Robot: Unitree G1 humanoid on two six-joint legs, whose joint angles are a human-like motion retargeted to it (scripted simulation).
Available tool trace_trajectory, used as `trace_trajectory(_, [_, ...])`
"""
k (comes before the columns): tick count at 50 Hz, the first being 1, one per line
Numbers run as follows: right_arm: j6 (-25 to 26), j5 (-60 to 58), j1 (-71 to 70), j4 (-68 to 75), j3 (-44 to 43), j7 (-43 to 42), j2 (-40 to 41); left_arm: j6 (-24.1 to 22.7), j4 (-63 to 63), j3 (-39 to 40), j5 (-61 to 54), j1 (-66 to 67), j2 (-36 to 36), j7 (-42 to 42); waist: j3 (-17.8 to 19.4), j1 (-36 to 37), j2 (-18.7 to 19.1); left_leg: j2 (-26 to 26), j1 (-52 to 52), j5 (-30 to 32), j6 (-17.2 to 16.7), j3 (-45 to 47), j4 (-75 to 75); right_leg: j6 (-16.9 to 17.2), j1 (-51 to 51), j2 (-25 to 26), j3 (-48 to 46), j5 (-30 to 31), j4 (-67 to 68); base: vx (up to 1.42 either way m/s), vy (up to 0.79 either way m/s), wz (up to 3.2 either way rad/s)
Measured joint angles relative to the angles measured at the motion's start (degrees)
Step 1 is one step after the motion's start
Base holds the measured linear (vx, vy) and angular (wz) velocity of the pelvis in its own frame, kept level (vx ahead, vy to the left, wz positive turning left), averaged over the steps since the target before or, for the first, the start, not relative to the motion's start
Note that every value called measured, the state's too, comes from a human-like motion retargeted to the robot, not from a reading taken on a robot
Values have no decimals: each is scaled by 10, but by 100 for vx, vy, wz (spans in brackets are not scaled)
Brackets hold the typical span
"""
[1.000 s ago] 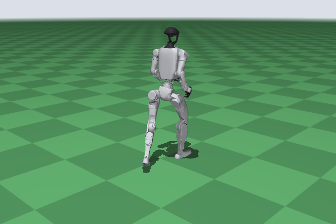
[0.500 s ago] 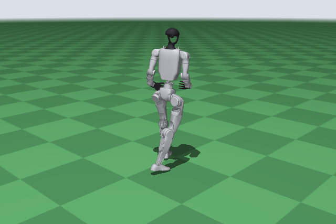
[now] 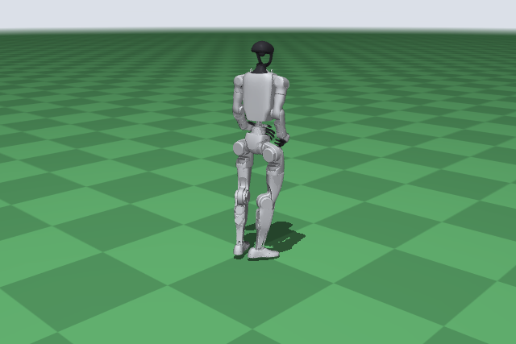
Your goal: Walk run
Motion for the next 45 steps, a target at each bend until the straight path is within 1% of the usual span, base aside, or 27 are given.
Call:
trace_trajectory(3, [-7, -7, -14, -14, 14, 5, 0, 5, 7, -1, 9, -6, -17, 24, 3, -41, 9, 16, 1, -10, -7, 5, 6, 6, 10, 8, -8, -10, -8, 13, -19, 40])
trace_trajectory(5, [-10, -18, -19, -24, 22, 3, -1, 5, 0, 11, 4, -4, -29, 35, 0, -59, 7, 16, 5, -18, -15, 5, 7, 0, 13, 12, -16, -14, -16, 16, -17, 12])
trace_trajectory(7, [-8, -22, -28, -33, 26, -3, 1, 8, -10, 24, 4, -4, -32, 36, 1, -64, 3, 16, 7, -30, -19, 11, 10, -2, 9, 10, -7, -17, -16, 3, -17, -32])
trace_trajectory(10, [-1, -13, -41, -37, 27, -7, 11, 17, -19, 32, 9, 2, -28, 32, 4, -62, -5, 18, 9, -53, -18, 19, 28, -4, -1, 4, 31, -23, -3, 1, -17, -53])
trace_trajectory(13, [4, -2, -53, -42, 29, 3, 11, 19, -23, 37, 4, 10, -20, 24, 6, -89, -12, 21, -14, -75, -18, 9, 90, -8, -6, -4, 47, -25, 3, 2, -15, -7])
trace_trajectory(15, [4, 0, -62, -46, 34, 8, 2, 12, -23, 37, 2, 8, -11, 21, 8, -102, -13, 25, -52, -76, -32, 1, 162, -7, -20, -18, 77, -25, 17, -1, -8, -22])
trace_trajectory(17, [3, 1, -65, -48, 39, 10, -17, -1, -1, 35, 17, -3, -7, 23, 7, -93, -13, 27, -92, -62, -40, -33, 227, -5, -43, -28, 122, -22, 31, -2, 5, -105])
trace_trajectory(19, [8, -6, -69, -39, 50, 8, -28, -7, 29, 23, 32, -19, 0, 24, 7, -83, -13, 16, -115, -82, -40, -105, 249, -5, -52, -30, 137, -15, 30, -2, 7, -170])
trace_trajectory(22, [23, -11, -74, -28, 54, 5, -20, -11, 53, -12, 47, -46, 17, 5, 12, -75, -6, 0, -109, -112, -18, -203, 198, -3, -62, -17, 183, 1, 26, 1, 5, -207])
trace_trajectory(25, [31, 2, -76, -37, 51, 8, -5, -23, 36, -39, 51, -71, 43, 4, 20, -59, 3, -16, -92, -89, -41, -278, 150, 0, -81, 10, 249, 14, 32, 0, 4, -247])
trace_trajectory(28, [33, 0, -88, -46, 36, 13, -1, -21, 6, -39, 46, -80, 59, 10, 22, -97, 7, 32, -79, -112, -5, -116, 125, 19, -123, 14, 281, 17, 56, -17, 6, -153])
trace_trajectory(29, [34, -5, -92, -47, 33, 11, 4, -15, -1, -29, 43, -81, 61, 11, 24, -115, 9, 37, -76, -114, 1, -97, 115, 22, -138, 21, 292, 19, 64, -32, 7, -141])
trace_trajectory(30, [34, -10, -97, -47, 31, 8, 9, -8, -8, -16, 39, -80, 61, 12, 27, -134, 11, 35, -74, -115, 4, -99, 108, 24, -153, 28, 305, 22, 71, -32, 9, -193])
trace_trajectory(32, [34, -4, -103, -44, 38, 4, 22, 4, -22, 16, 22, -76, 62, 14, 34, -147, 1, 31, -72, -115, -4, -80, 100, 45, -182, 38, 337, 22, 90, -28, 7, -268])
trace_trajectory(33, [35, 6, -105, -40, 43, 2, 29, 10, -30, 30, 13, -73, 64, 13, 35, -147, -7, 32, -66, -118, -4, -45, 92, 60, -193, 35, 326, 14, 103, -19, 5, -300])
trace_trajectory(35, [36, 42, -105, -34, 51, 8, 39, 15, -45, 40, 0, -61, 70, 9, 30, -143, -19, 32, -45, -123, -5, 14, 75, 79, -204, 13, 226, -7, 129, -7, 3, -299])
trace_trajectory(37, [33, 73, -109, -34, 68, 23, 35, 18, -51, 43, -5, -43, 83, 11, 18, -125, -25, 31, -26, -125, -9, 65, 58, 61, -195, -12, 80, -39, 157, 2, -1, -314])
trace_trajectory(40, [29, 52, -121, -44, 85, 35, 24, 23, -41, 52, -16, -12, 89, 16, 2, -103, -30, 30, 9, -128, -24, 168, 35, 33, -160, -24, -73, -76, 187, 1, 3, -288])
trace_trajectory(42, [30, 21, -128, -51, 87, 32, 21, 29, -31, 64, -34, 15, 76, 17, -5, -95, -29, 20, 34, -131, -39, 215, 29, 31, -128, -22, -122, -81, 176, 11, 11, -220])
trace_trajectory(43, [31, 10, -130, -53, 87, 30, 22, 32, -29, 70, -46, 28, 65, 18, -7, -96, -26, 19, 45, -132, -48, 231, 31, 22, -113, -15, -129, -94, 158, 18, 12, -175])
trace_trajectory(45, [31, 3, -131, -57, 95, 25, 26, 37, -29, 89, -70, 53, 42, 18, -10, -100, -28, 11, 74, -136, -66, 289, 46, -3, -98, 6, -74, -83, 122, 21, 12, -152])
